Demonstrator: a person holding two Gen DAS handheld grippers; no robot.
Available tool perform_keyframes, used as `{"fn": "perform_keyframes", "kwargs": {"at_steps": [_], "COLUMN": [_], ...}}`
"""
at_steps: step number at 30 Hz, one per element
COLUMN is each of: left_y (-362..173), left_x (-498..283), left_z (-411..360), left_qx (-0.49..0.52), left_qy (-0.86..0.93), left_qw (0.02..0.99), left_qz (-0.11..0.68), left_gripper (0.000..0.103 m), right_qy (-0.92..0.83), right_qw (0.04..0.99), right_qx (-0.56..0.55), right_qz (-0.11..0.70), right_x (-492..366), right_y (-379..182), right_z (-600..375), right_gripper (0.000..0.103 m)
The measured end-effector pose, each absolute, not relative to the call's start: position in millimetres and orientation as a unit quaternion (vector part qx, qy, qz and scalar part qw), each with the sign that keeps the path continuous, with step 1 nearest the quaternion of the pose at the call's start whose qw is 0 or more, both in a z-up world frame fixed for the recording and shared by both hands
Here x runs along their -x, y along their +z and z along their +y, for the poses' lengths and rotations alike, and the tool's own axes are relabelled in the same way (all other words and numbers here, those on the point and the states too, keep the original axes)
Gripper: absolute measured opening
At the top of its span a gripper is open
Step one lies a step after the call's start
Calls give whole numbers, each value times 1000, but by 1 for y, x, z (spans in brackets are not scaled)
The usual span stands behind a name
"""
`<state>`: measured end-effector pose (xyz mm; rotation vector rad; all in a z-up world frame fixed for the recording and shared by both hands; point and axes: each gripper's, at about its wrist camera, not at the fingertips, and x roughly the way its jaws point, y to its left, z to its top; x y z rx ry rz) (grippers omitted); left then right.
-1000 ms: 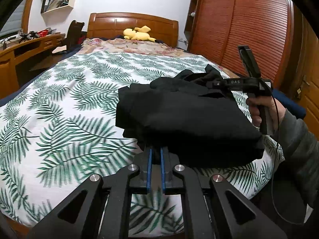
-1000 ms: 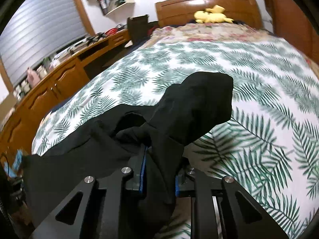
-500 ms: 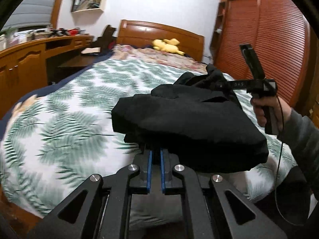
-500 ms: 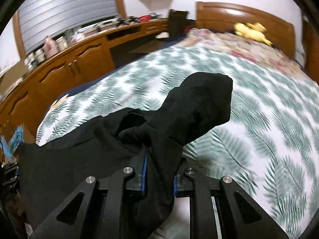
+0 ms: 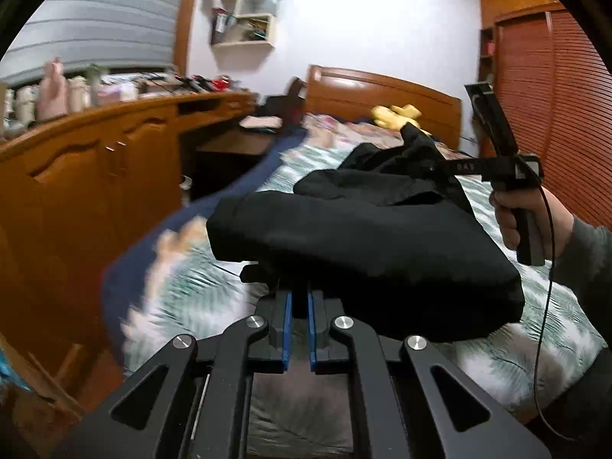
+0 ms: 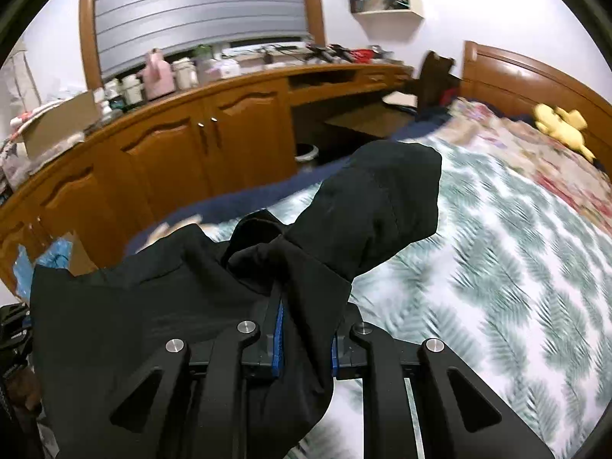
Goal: Fold large clothes
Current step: 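Lift the coat bundle with both tools and carry it toward the desk side of the bed, then lower the coat bundle onto the bed edge and open both tools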
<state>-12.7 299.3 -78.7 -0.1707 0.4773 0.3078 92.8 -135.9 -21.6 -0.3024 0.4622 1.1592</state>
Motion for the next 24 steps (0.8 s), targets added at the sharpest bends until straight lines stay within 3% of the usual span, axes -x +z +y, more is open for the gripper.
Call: {"fn": "perform_keyframes", "kwargs": {"at_steps": [7, 14, 18, 20, 22, 24], "left_y": [-65, -104, -129, -135, -137, -138], "left_x": [23, 24, 22, 23, 25, 28], "left_z": [357, 390, 398, 394, 392, 394], "left_qx": [58, 68, 88, 83, 80, 92], "left_qy": [235, 275, 275, 282, 294, 298], "left_qw": [941, 916, 905, 901, 896, 894], "left_qz": [236, 286, 312, 320, 322, 322], "left_gripper": [7, 7, 7, 7, 7, 11], "right_qy": [574, 554, 530, 523, 524, 523], "right_qw": [784, 772, 761, 761, 764, 764], "right_qx": [116, 186, 226, 247, 245, 243], "right_qz": [205, 252, 297, 294, 288, 289], "right_x": [-89, -95, -96, -97, -97, -96], "right_y": [-30, -81, -113, -121, -122, -119], "right_z": [-54, 19, 38, 38, 31, 21], "right_gripper": [18, 20, 28, 33, 46, 48]}}
